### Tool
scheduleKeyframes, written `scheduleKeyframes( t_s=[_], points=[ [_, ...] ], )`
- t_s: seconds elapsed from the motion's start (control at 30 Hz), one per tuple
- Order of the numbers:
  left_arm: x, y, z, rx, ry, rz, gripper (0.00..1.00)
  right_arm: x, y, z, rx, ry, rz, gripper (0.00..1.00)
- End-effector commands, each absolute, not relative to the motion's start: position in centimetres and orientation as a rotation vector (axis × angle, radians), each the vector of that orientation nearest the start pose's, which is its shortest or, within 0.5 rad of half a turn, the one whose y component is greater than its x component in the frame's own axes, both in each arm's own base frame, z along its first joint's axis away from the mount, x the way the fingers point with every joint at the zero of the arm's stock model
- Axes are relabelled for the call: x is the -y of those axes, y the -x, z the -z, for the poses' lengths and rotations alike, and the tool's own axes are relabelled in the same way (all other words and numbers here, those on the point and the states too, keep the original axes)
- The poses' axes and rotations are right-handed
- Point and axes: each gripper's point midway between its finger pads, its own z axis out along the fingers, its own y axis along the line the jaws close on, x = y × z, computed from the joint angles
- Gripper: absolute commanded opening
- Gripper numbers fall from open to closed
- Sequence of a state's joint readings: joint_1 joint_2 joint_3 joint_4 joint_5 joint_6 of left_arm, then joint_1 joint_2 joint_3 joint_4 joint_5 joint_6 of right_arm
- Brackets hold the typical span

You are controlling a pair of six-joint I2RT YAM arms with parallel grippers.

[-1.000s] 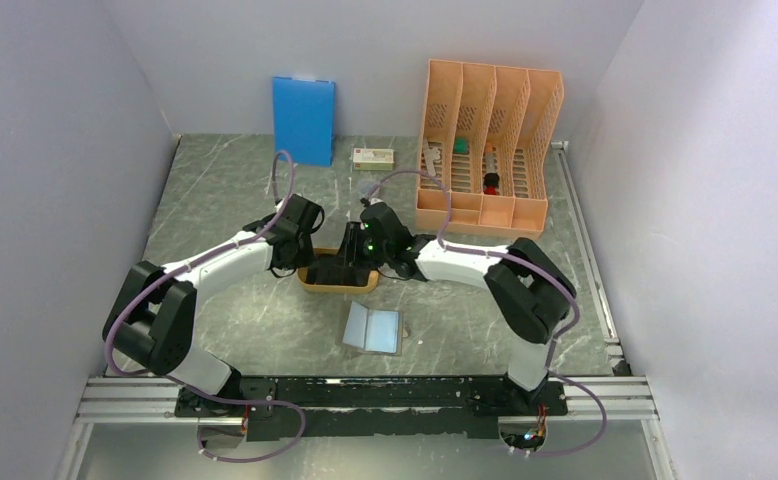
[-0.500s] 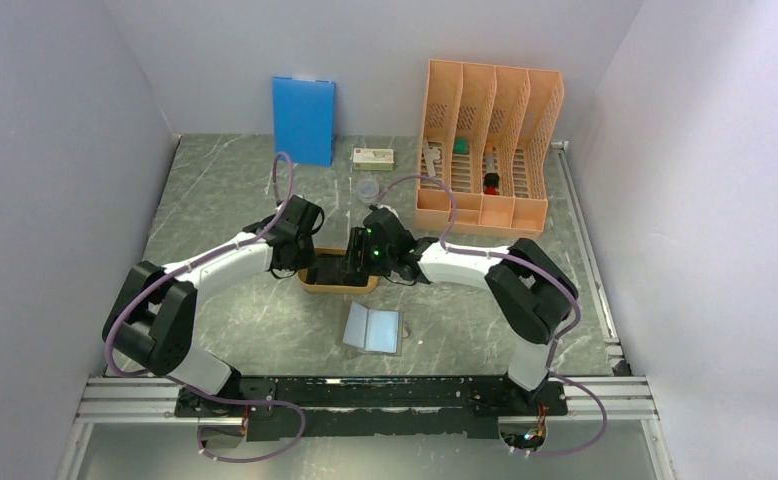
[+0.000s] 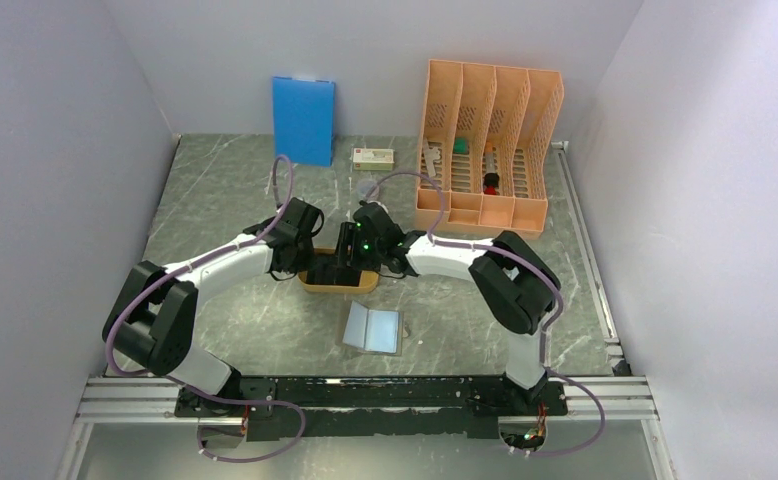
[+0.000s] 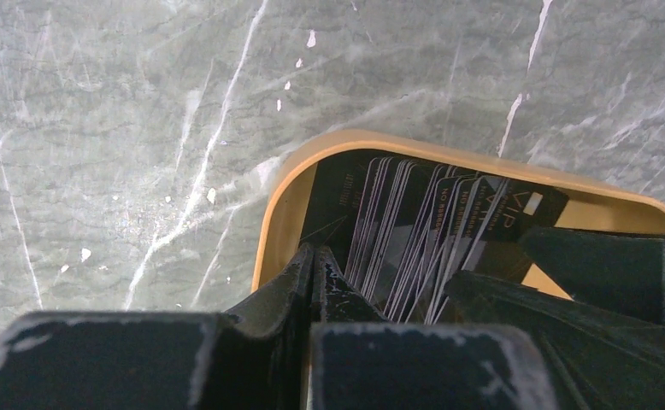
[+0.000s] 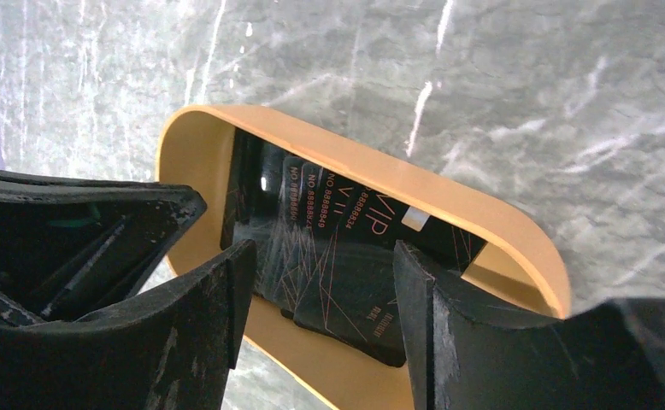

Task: Put the credit cards into the card holder
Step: Adjust the credit card in the storage box.

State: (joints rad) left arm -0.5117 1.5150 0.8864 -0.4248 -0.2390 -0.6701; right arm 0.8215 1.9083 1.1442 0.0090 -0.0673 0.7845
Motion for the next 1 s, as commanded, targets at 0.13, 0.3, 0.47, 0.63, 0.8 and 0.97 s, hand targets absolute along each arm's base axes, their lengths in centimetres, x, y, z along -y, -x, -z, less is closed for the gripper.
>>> scheduleKeyframes(
  t_s=[0.13,0.3,0.47,0.63,0.8,0.97],
  points=[
    [15.1,-31.2,-8.5,-2.474,0.320,0.188,0.05,-39.2,-29.0,-3.7,-2.544,0.138,-0.823,0.64],
    [13.4,-31.4,-10.1,-2.415,0.389,0.171,0.05,-38.4,-29.4,-5.7,-2.495,0.129,-0.798,0.64],
    [11.8,-31.4,-8.8,-2.443,0.450,0.135,0.05,-37.6,-29.7,-7.0,-2.471,0.137,-0.745,0.64],
    [11.4,-31.2,-7.3,-2.472,0.486,0.134,0.05,-35.5,-30.5,-6.5,-2.492,0.103,-0.585,0.64],
    [11.8,-31.2,-6.4,-2.489,0.495,0.163,0.05,-34.5,-30.3,-4.6,-2.544,0.073,-0.510,0.67],
    [12.6,-31.2,-5.9,-2.503,0.487,0.221,0.05,-34.8,-30.5,-3.0,-2.595,0.046,-0.474,0.68]
  ],
)
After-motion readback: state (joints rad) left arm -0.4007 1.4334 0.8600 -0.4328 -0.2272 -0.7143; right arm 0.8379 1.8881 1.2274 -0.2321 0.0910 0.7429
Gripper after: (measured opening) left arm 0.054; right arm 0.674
